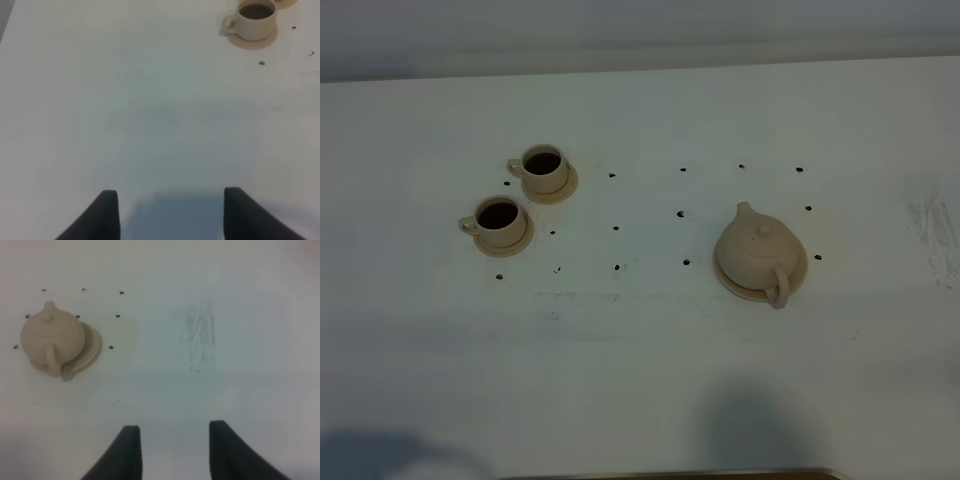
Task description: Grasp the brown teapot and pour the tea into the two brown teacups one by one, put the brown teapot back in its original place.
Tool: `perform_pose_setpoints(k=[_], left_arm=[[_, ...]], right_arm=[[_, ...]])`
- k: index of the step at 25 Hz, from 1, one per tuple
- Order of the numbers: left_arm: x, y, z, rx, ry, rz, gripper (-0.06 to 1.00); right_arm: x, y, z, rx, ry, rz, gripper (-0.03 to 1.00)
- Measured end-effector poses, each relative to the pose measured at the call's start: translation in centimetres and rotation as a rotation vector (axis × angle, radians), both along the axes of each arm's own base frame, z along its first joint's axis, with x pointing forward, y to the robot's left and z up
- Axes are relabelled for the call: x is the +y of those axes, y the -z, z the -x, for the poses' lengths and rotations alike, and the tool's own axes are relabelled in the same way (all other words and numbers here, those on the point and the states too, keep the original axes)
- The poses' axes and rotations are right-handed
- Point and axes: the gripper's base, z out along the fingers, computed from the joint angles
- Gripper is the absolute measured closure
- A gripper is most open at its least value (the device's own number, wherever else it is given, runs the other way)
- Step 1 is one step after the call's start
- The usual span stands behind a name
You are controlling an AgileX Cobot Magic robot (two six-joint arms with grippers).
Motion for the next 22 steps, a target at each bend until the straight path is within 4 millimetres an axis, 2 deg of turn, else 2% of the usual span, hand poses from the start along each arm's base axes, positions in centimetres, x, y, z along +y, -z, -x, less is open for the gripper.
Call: perform_pose_setpoints(k=[17,22], left_arm=[[0.02,0.0,-0.13,0.009,-0.001,0.002,0.42],[-0.16,0.0,-0.57,0.033,0.002,0.052,0.42]], right_arm=[[0.0,0.0,0.0,0.0,-0.001,0.001,0.66],[0.0,0.0,0.0,0.0,-0.001,0.001,0.66]])
